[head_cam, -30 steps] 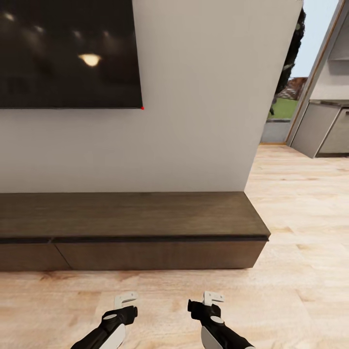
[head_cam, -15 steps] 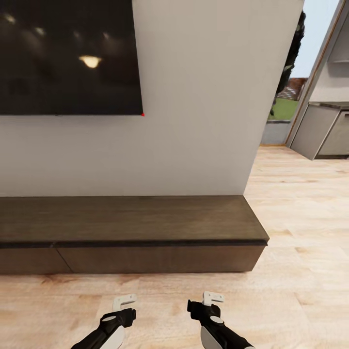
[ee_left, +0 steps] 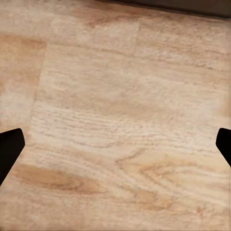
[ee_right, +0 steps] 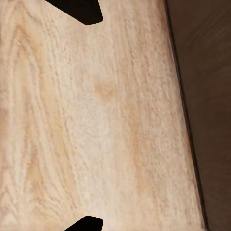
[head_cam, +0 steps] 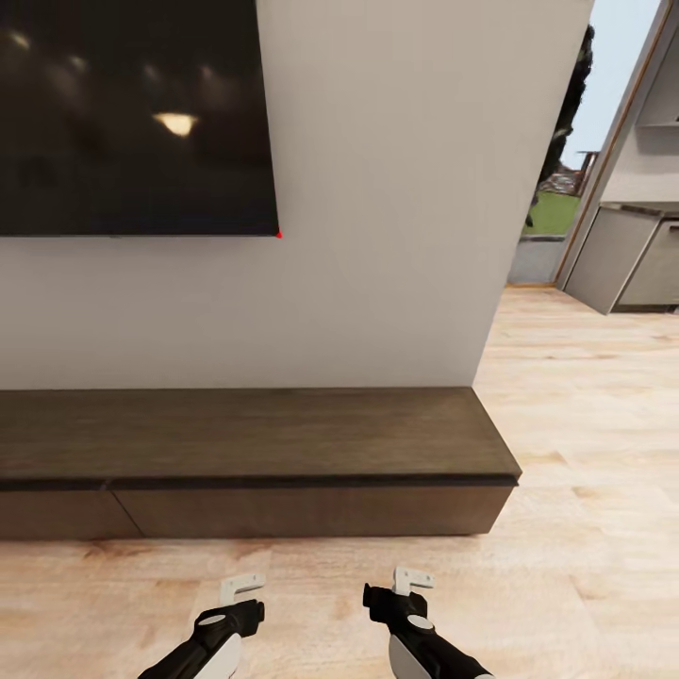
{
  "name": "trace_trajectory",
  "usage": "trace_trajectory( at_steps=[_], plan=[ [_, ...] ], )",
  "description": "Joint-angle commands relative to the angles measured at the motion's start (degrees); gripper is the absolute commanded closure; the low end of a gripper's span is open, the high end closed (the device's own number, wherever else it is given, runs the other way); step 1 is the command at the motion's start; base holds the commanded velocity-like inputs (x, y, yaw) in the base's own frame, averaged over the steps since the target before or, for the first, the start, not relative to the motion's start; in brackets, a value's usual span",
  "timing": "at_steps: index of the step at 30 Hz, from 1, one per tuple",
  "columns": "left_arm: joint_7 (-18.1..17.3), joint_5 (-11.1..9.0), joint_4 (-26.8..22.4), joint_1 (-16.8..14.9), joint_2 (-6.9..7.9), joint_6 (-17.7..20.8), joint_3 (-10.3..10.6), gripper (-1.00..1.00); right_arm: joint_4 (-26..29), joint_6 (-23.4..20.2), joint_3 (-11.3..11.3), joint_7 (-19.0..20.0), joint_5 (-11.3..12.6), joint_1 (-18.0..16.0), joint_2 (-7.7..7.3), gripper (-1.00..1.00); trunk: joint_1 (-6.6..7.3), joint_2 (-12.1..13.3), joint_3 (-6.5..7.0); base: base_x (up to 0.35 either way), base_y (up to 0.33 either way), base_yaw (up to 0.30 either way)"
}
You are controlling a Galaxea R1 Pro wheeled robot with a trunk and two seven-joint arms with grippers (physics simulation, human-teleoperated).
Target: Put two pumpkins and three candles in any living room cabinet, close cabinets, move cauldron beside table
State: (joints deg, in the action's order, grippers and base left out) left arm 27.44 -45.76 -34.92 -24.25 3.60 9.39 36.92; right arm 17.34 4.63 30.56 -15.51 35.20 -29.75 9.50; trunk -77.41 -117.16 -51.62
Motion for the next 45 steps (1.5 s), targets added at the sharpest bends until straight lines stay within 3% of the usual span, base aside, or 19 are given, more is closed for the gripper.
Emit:
trace_trajectory(
  at_steps=[1,45],
  plan=[
    [0.5,-0.32,-0.15,-0.07,0.09,0.18,0.43,-1.0,-0.02,0.29,0.47,-0.29,0.63,-0.05,-0.01,-1.0,0.23,0.39,0.13,0.0,0.0,0.0],
    [0.51,-0.39,-0.06,-0.05,0.01,0.1,0.43,-1.0,-0.07,0.38,0.48,-0.31,0.58,-0.05,-0.01,-1.0,9.9,18.04,8.03,0.0,0.0,0.015]
  ],
)
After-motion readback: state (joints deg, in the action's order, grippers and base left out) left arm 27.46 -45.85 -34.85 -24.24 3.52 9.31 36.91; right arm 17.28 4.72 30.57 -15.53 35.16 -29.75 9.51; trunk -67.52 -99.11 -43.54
